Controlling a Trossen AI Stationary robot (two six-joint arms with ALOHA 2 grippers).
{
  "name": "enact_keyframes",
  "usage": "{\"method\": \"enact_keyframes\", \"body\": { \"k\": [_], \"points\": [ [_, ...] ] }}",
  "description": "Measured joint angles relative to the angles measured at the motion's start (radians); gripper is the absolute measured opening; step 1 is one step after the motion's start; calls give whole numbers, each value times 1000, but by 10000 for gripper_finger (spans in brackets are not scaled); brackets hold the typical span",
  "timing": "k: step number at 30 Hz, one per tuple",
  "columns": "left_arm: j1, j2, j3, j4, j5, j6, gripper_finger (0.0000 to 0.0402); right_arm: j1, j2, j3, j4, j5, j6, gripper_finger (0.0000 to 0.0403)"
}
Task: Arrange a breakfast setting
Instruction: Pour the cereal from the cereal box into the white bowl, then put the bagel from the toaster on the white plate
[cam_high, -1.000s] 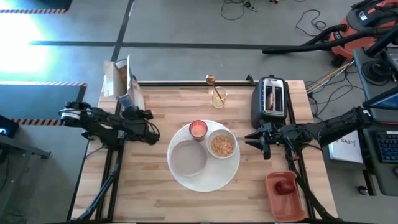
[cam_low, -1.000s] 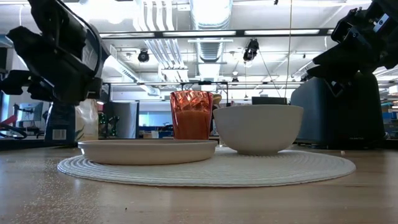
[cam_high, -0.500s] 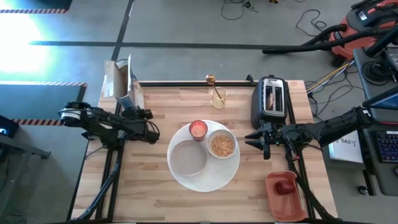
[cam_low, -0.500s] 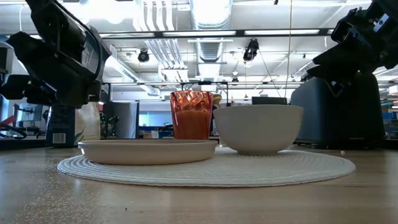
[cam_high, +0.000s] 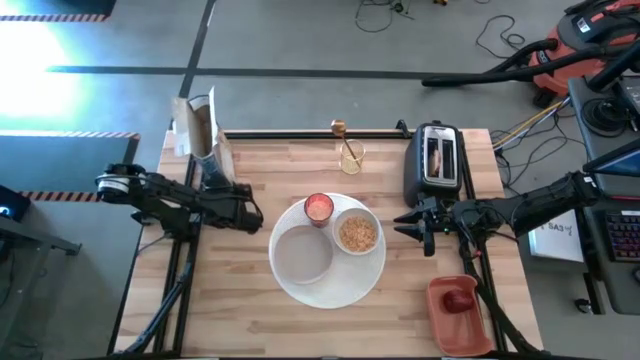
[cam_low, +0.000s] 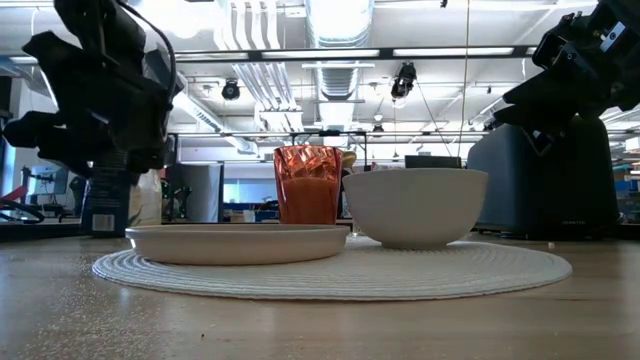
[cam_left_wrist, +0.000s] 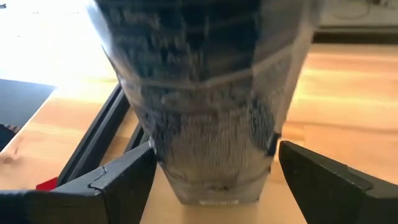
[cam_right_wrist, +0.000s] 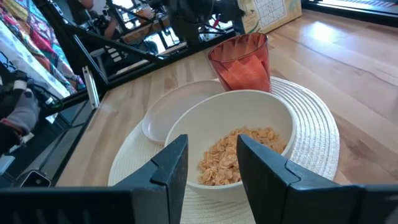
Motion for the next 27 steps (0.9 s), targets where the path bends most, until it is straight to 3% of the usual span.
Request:
{"method": "enact_keyframes", "body": {
  "k": [12, 14, 18, 22, 25, 27],
  "points": [
    [-19, 1, -1, 46, 71, 115, 316, 0, 0, 0, 0, 0, 0, 128],
    [-26, 0, 0, 69, 119, 152, 316, 0, 0, 0, 0, 0, 0, 128],
    [-40, 0, 35, 68, 311, 163, 316, 0, 0, 0, 0, 0, 0, 128],
    [-88, 0, 74, 61, 406, 237, 316, 0, 0, 0, 0, 0, 0, 128],
    [-142, 0, 106, 78, 421, 282, 316, 0, 0, 0, 0, 0, 0, 128],
    [-188, 0, 124, 109, 379, 302, 316, 0, 0, 0, 0, 0, 0, 128]
  ]
}}
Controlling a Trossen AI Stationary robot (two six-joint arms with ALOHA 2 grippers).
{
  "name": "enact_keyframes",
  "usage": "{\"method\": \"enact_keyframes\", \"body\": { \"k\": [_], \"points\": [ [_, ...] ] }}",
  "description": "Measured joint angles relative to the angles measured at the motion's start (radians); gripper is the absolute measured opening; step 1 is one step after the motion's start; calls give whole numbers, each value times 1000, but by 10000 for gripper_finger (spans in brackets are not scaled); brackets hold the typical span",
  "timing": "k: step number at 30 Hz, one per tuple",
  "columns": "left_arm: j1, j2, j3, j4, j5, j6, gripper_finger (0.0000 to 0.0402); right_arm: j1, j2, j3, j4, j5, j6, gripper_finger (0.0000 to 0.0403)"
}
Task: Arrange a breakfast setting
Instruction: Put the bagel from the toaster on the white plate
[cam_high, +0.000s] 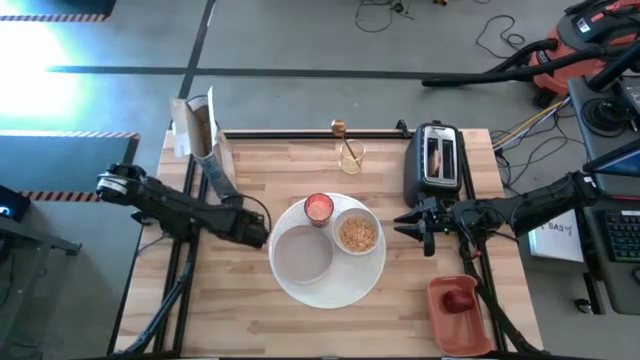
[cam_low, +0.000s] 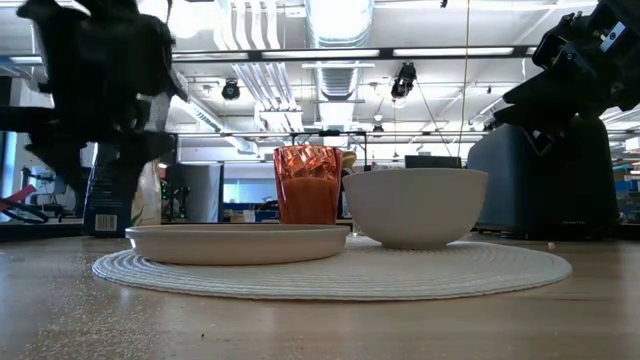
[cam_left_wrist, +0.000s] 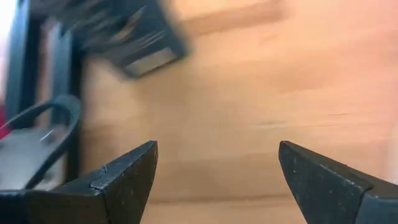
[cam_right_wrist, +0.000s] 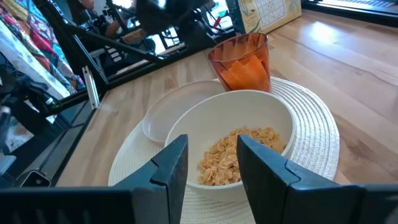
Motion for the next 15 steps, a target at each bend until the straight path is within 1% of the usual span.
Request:
{"method": "enact_keyframes", "body": {
  "k": [5, 7, 9, 15],
  "points": [
    [-130, 0, 31, 134, -220, 23, 316, 0, 0, 0, 0, 0, 0, 128],
    [-181, 0, 47, 203, -275, 75, 316, 0, 0, 0, 0, 0, 0, 128],
    [-224, 0, 76, 250, -290, 141, 316, 0, 0, 0, 0, 0, 0, 128],
    [-306, 0, 193, 254, -297, 318, 316, 0, 0, 0, 0, 0, 0, 128]
  ]
}}
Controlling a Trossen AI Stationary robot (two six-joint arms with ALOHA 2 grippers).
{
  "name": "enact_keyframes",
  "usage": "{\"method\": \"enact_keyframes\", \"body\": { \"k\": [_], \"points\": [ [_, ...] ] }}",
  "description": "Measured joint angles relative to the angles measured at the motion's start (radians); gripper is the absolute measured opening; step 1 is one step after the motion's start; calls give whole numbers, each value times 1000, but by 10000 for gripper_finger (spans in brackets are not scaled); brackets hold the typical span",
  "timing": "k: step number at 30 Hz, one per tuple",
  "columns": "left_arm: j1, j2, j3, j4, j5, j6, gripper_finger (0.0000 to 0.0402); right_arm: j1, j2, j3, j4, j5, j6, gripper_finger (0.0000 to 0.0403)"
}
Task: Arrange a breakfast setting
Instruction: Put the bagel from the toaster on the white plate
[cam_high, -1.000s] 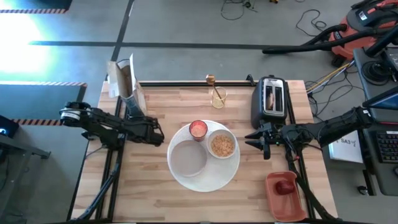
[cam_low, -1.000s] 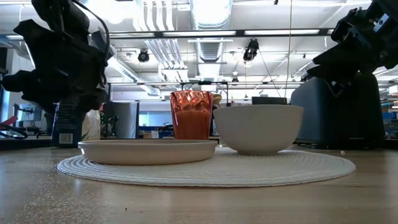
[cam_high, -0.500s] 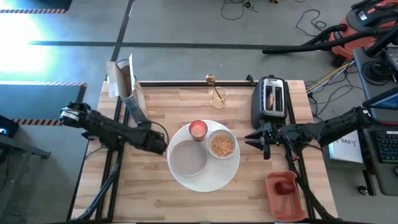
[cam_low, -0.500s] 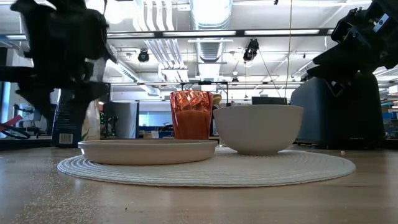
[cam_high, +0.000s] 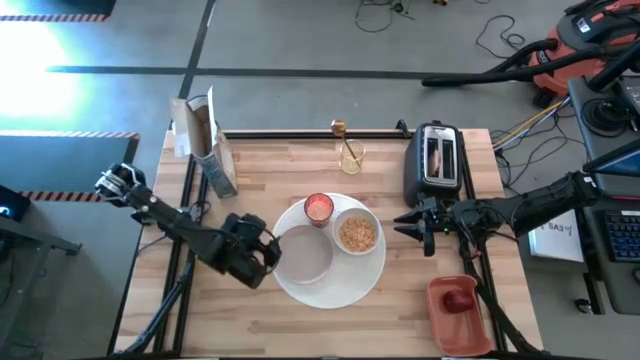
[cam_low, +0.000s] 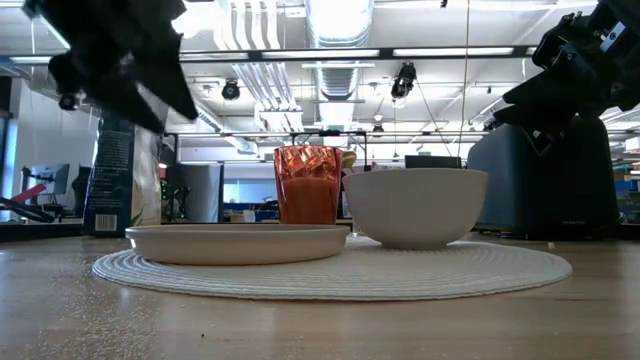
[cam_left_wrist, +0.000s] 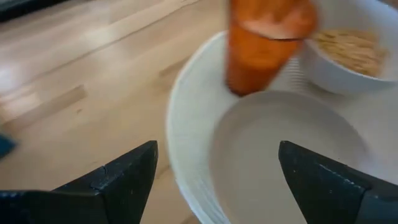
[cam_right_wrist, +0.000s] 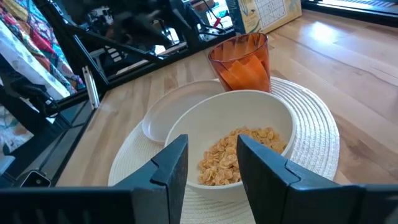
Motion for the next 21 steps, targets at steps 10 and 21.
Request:
{"method": "enact_keyframes", "body": {
  "k": [10, 21],
  "points": [
    [-49, 0, 142, 0, 28, 247, 316, 0, 0, 0, 0, 0, 0, 128],
    [-58, -3, 192, -25, 95, 300, 316, 0, 0, 0, 0, 0, 0, 128]
  ]
}}
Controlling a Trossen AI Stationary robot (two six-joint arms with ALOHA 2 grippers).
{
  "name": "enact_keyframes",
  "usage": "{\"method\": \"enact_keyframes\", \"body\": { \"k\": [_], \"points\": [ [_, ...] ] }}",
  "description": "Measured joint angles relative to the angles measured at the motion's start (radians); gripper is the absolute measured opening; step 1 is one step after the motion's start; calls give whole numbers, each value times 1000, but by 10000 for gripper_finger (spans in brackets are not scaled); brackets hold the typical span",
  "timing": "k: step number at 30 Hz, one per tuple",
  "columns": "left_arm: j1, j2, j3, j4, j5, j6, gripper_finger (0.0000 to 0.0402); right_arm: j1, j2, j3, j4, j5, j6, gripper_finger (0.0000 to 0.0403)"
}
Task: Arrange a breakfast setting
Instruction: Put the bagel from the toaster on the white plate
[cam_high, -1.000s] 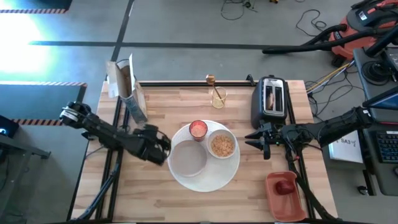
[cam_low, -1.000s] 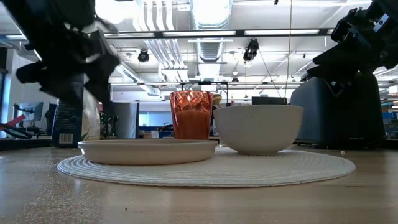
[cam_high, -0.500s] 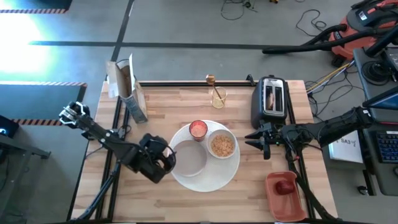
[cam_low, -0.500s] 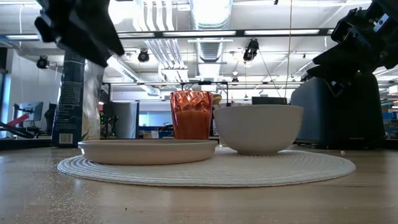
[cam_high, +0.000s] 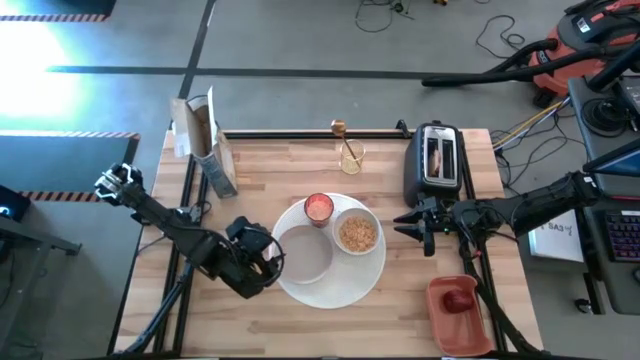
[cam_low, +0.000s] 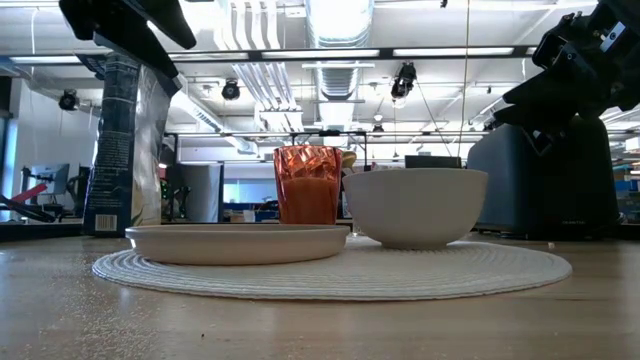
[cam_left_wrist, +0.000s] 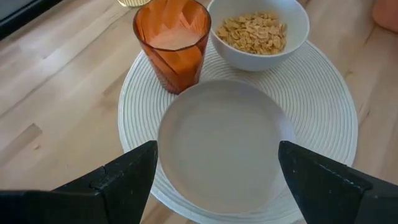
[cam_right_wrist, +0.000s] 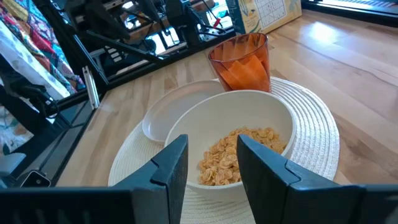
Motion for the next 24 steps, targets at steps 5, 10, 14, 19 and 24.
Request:
{"method": "enact_keyframes", "body": {
  "k": [5, 10, 14, 19, 24],
  "points": [
    [0, -5, 0, -7, 16, 3, 316, 0, 0, 0, 0, 0, 0, 128],
    [-13, -9, 8, -12, 21, 8, 316, 0, 0, 0, 0, 4, -2, 128],
    [-32, -9, 33, -70, 24, 8, 316, 0, 0, 0, 1, 51, -42, 128],
    [-35, -9, 81, -170, 16, -2, 316, 0, 0, 0, 78, 63, -50, 128],
    [-41, -23, 86, -240, -8, -30, 316, 0, 0, 0, 250, 123, -56, 128]
  ]
}}
